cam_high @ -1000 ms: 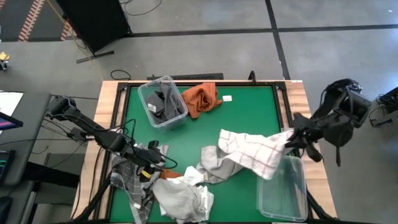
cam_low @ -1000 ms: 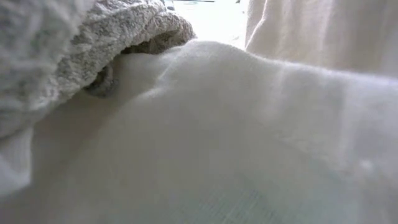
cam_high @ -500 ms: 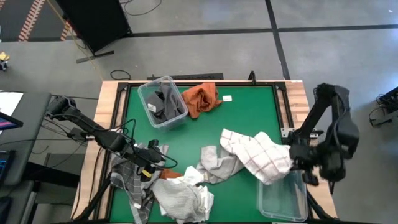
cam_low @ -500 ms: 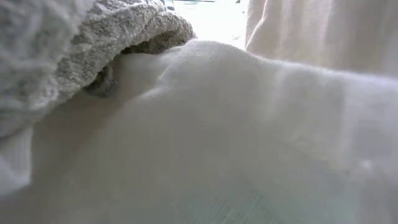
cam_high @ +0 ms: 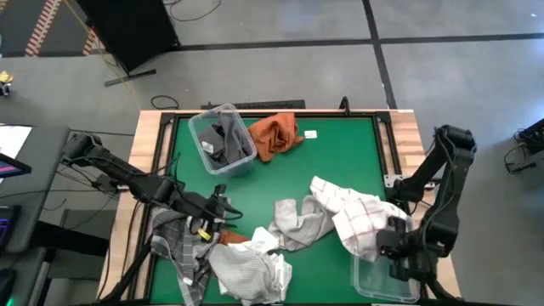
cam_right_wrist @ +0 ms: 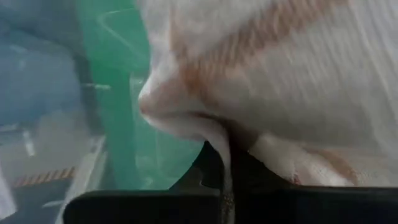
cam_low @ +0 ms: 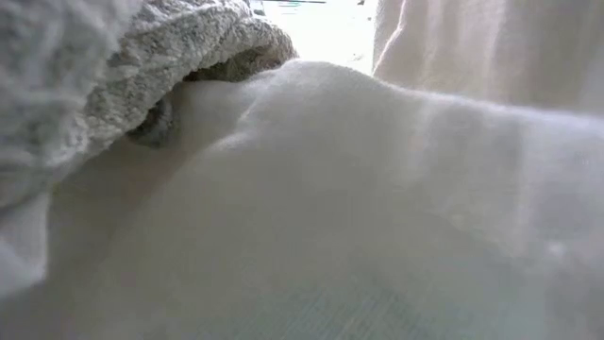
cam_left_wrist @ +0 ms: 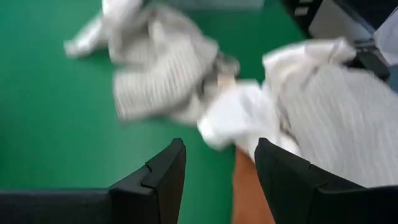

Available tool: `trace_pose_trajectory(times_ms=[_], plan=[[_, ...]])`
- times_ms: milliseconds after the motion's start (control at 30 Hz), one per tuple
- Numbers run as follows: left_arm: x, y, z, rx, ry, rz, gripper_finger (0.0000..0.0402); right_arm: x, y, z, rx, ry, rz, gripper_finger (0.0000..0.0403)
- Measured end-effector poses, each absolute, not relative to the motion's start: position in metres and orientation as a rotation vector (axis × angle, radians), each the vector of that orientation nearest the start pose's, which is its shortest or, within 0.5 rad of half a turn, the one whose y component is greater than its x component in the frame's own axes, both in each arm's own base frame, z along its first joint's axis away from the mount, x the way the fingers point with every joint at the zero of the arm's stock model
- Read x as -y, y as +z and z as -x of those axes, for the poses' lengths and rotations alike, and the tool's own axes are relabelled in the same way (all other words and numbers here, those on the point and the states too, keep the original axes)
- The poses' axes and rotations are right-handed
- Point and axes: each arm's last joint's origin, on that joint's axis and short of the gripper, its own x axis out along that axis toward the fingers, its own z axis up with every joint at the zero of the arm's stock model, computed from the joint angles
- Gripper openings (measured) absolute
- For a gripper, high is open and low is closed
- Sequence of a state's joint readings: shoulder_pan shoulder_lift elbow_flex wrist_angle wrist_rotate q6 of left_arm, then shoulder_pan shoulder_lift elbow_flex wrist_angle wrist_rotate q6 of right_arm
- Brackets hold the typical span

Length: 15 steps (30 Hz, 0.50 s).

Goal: Sort towels by color in basket
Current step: Put the white patterned towel into the bottom transparent bin

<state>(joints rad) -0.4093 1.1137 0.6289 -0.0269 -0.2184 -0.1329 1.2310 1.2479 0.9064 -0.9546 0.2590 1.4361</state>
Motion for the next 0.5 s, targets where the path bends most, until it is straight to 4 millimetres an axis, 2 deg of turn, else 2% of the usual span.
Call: trace_pose_trajectory(times_ms=[100, 300, 500], plan=[[0.081, 0.237, -0.22, -0.441, -0.142, -0.067, 0.0183, -0.206, 0.227, -0.085, -1.247, -0.055, -0.322, 0.0028], [0.07, 0.237, -0.224, -0.439, -0.099, -0.076, 0.0183, -0.222, 0.21, -0.089, -1.315, -0.049, -0.339, 0.0034], [0.065, 0.237, -0.225, -0.439, -0.086, -0.1, 0.0183, -0.228, 0.202, -0.091, -1.386, -0.081, -0.385, 0.0055]])
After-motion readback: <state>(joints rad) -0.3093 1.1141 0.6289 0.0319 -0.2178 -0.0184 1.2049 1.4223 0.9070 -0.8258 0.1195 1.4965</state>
